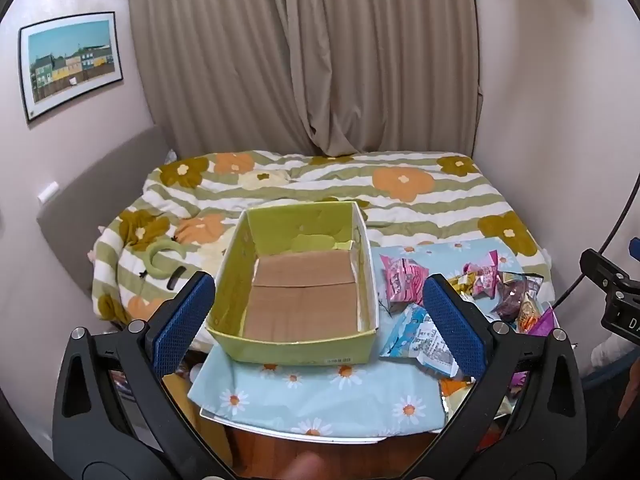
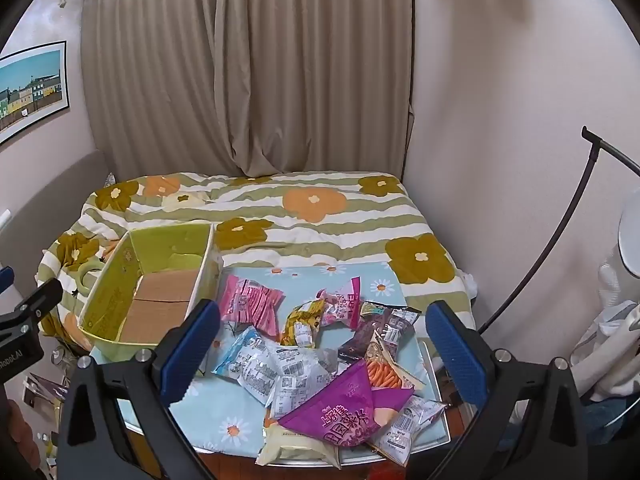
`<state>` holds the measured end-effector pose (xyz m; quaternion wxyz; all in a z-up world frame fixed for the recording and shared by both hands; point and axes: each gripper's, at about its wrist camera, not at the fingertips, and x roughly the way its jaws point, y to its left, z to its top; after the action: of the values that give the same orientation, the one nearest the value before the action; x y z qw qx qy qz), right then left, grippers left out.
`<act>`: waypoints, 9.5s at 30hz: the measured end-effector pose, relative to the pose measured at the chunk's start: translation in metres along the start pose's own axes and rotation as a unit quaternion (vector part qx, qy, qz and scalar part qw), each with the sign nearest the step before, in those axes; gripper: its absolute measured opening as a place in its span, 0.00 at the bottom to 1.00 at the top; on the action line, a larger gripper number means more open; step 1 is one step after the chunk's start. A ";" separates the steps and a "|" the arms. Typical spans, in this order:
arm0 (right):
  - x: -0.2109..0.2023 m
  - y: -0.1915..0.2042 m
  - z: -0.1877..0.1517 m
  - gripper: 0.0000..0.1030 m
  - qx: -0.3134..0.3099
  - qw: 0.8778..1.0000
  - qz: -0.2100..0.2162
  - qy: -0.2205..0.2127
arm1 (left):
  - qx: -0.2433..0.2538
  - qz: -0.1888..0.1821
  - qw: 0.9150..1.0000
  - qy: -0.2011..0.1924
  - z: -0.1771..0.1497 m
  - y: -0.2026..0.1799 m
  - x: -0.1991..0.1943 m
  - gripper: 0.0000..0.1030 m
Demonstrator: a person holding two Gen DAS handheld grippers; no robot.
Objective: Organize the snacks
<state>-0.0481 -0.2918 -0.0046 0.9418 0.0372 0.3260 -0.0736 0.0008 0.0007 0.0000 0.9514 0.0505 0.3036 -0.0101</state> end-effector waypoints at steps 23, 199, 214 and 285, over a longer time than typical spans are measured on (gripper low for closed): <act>0.003 -0.003 -0.001 0.99 -0.003 1.000 -0.001 0.003 | 0.003 -0.003 1.000 -0.019 0.004 -0.008 0.001 1.00; 0.103 -0.066 -0.046 0.50 -0.081 0.928 0.340 0.127 | -0.100 -0.098 0.971 0.195 -0.098 -0.053 0.084 0.77; 0.159 0.091 0.059 0.50 -0.040 0.943 0.319 0.081 | -0.066 -0.088 0.983 0.148 0.040 0.089 0.221 0.77; 0.183 0.190 0.087 1.00 -0.041 0.975 0.195 0.094 | 0.003 -0.047 0.993 0.111 0.063 0.133 0.222 0.99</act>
<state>0.1784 -0.1356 -0.0455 0.9038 0.0686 0.4023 0.1289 0.2250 0.1296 -0.0657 0.9101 0.0398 0.4094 -0.0502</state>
